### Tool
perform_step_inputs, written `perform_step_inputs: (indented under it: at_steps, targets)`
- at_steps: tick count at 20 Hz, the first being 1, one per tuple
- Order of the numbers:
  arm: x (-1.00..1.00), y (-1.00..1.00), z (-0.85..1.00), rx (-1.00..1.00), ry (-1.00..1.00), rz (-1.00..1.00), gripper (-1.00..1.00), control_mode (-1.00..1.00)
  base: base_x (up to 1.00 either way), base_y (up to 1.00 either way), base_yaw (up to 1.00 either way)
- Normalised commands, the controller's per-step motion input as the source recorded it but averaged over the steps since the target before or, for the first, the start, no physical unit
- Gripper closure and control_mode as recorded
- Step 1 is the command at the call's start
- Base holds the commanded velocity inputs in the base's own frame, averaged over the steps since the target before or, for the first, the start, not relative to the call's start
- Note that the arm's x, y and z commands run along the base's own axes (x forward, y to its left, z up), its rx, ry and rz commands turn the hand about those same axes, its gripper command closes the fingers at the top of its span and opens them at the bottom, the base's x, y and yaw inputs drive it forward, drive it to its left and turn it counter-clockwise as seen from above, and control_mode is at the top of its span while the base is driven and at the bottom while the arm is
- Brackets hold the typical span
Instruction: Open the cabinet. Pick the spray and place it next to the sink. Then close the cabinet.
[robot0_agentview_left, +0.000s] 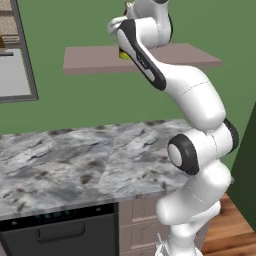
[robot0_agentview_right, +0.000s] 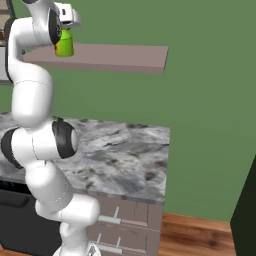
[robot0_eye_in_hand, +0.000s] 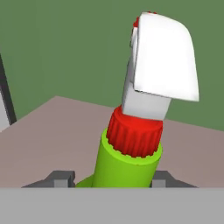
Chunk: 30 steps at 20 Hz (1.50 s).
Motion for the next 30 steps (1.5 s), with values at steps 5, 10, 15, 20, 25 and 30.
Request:
perform_step_inputs:
  at_steps: [5, 10, 15, 20, 25, 30]
  targets:
    - [-1.00, 0.00, 0.20, 0.01, -0.07, 0.00, 1.00, -1.00, 0.00, 0.00, 0.00]
    - [-1.00, -0.07, -0.02, 0.00, 0.00, 0.00, 1.00, -1.00, 0.00, 0.00, 0.00]
    - [-1.00, -0.08, -0.06, 0.00, 0.00, 0.00, 1.00, -1.00, 0.00, 0.00, 0.00]
    - [-1.00, -0.28, -0.25, 0.00, 0.00, 0.00, 1.00, -1.00, 0.00, 0.00, 0.00]
    - [-1.00, -0.35, -0.47, 0.00, 0.00, 0.00, 1.00, -1.00, 0.00, 0.00, 0.00]
    - [-1.00, -0.28, -0.78, 0.00, 0.00, 0.00, 1.00, -1.00, 0.00, 0.00, 0.00]
